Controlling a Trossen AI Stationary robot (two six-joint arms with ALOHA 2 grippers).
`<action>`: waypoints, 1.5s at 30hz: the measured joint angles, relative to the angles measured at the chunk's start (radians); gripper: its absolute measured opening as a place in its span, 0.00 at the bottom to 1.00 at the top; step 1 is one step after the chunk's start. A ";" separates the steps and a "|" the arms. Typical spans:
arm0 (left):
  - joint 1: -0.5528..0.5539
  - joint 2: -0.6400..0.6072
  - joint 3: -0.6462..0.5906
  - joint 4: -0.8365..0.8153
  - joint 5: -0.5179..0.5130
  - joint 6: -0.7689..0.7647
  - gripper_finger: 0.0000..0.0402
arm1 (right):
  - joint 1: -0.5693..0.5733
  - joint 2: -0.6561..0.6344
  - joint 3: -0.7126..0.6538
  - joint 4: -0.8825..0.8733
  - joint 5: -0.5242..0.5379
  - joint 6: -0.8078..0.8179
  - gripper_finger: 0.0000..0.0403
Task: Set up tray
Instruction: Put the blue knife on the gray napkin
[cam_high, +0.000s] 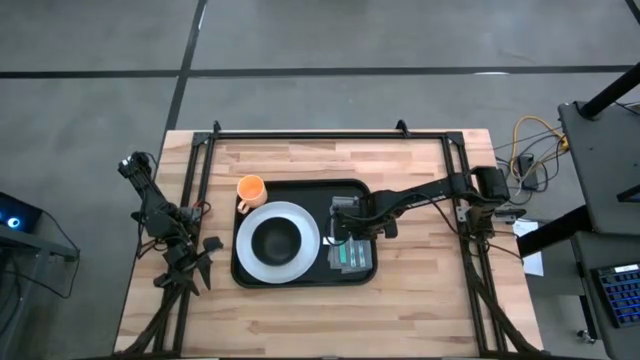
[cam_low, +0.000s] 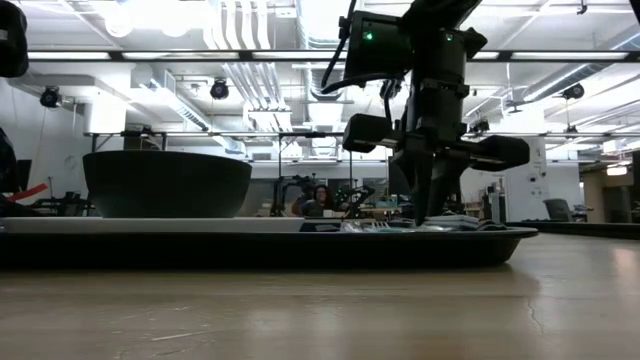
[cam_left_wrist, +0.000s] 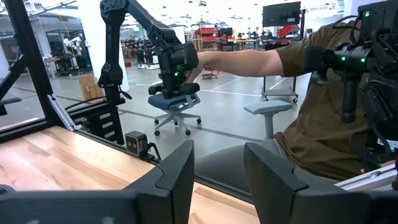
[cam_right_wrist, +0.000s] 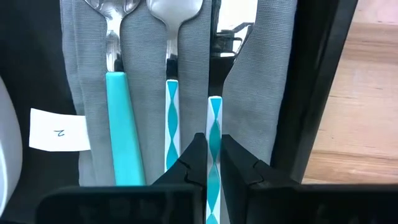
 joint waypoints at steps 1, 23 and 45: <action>0.000 0.000 0.000 0.000 0.000 0.000 0.30 | 0.000 0.000 0.000 0.001 0.000 0.001 0.03; 0.000 0.000 0.000 0.000 0.000 0.000 0.30 | 0.001 0.000 -0.072 0.111 0.003 0.028 0.03; 0.000 0.000 0.000 0.000 0.000 0.000 0.30 | 0.005 0.000 -0.095 0.129 0.003 0.024 0.10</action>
